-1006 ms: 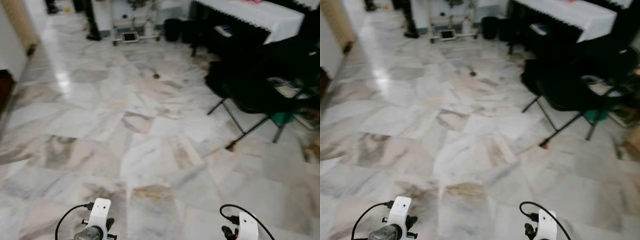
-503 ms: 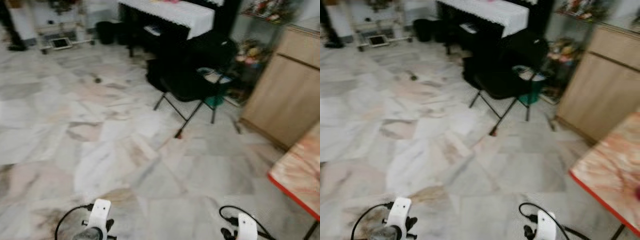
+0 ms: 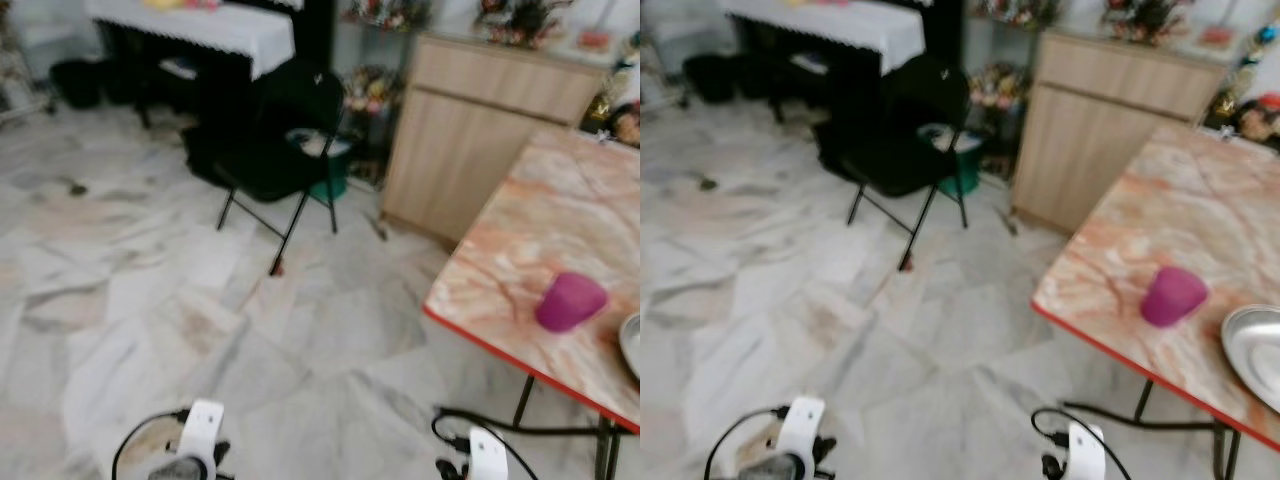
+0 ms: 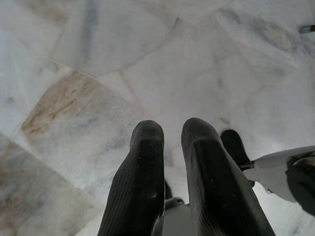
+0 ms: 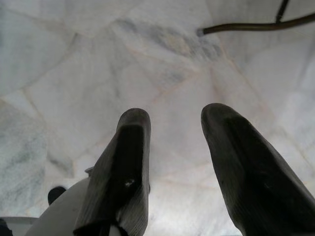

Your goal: Setting the table

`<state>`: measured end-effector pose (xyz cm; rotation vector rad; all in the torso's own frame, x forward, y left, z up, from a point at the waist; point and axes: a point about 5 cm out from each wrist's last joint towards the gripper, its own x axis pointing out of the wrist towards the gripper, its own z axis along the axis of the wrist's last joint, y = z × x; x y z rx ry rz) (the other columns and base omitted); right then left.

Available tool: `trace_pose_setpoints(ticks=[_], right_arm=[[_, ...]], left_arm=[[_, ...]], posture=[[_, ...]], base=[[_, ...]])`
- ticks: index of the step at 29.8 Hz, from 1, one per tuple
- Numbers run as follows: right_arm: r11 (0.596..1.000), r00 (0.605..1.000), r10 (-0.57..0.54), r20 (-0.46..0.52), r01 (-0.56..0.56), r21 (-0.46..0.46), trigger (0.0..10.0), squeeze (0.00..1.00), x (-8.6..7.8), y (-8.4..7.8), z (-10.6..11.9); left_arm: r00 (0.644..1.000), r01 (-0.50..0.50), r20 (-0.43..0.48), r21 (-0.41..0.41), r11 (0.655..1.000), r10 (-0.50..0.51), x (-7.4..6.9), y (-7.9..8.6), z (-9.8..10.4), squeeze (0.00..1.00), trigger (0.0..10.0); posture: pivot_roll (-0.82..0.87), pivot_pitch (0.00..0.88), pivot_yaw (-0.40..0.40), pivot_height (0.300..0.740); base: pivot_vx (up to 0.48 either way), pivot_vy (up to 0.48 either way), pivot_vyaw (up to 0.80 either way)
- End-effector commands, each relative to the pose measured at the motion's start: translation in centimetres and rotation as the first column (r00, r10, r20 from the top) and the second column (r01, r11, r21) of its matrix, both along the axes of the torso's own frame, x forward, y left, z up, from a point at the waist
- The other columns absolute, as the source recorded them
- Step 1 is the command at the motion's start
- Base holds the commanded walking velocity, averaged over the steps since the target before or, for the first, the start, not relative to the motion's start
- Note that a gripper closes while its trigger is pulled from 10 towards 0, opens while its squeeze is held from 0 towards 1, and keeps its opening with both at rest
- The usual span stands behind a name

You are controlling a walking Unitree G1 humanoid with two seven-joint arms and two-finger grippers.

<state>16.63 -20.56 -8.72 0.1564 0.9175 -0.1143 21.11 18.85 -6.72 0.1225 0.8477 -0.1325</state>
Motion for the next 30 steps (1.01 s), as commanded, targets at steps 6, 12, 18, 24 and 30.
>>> trace_pose_setpoints(ticks=[6,12,18,24,30], right_arm=[[1.0,1.0,0.01,-0.003,-0.01,0.008,10.0,0.0,0.2,0.8,-0.1],[1.0,1.0,0.011,-0.001,-0.011,0.008,10.0,0.0,0.4,1.0,0.0],[1.0,1.0,0.016,0.004,-0.016,0.01,10.0,0.0,0.7,1.3,0.1],[1.0,1.0,0.023,0.008,-0.023,0.014,10.0,0.0,1.1,1.7,0.2],[1.0,1.0,0.023,0.008,-0.024,0.015,10.0,0.0,1.2,2.0,0.2]], left_arm=[[1.0,0.004,-0.009,0.022,1.0,-0.004,-0.2,0.5,-0.1,0.0,10.0],[1.0,0.025,-0.003,0.046,0.999,-0.025,0.0,0.6,0.0,0.0,10.0],[1.0,0.008,-0.001,0.04,0.999,-0.008,0.0,0.6,0.1,0.0,10.0],[1.0,-0.003,0.003,0.033,0.999,0.003,0.1,0.5,0.1,0.0,10.0],[1.0,-0.019,0.018,0.012,1.0,0.018,0.2,0.4,0.2,0.0,10.0]], posture=[[0.04,0.0,-0.026,0.74],[0.04,0.0,-0.025,0.74],[0.04,0.0,-0.025,0.74],[0.04,0.0,-0.025,0.74],[0.04,0.0,-0.025,0.74]], base=[[0.0,0.0,-0.69],[0.0,-0.24,-0.69],[0.0,-0.16,-0.69],[0.0,0.0,-0.69],[0.0,0.0,-0.69]])
